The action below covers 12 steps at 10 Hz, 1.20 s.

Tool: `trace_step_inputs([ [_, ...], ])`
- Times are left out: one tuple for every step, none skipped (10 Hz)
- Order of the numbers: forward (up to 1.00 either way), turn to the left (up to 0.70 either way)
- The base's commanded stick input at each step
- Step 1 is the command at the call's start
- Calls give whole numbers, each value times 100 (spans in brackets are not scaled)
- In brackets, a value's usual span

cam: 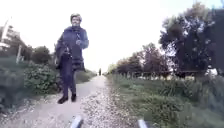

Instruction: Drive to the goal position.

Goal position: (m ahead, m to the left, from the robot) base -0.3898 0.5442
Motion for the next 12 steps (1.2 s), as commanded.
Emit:
trace_step_inputs([
  [0, -100],
  [0, -100],
  [0, -100],
  [0, -100],
  [0, -100],
  [0, -100],
  [0, -100],
  [0, -100],
  [0, -100],
  [0, -100],
  [0, -100],
  [0, -100],
])
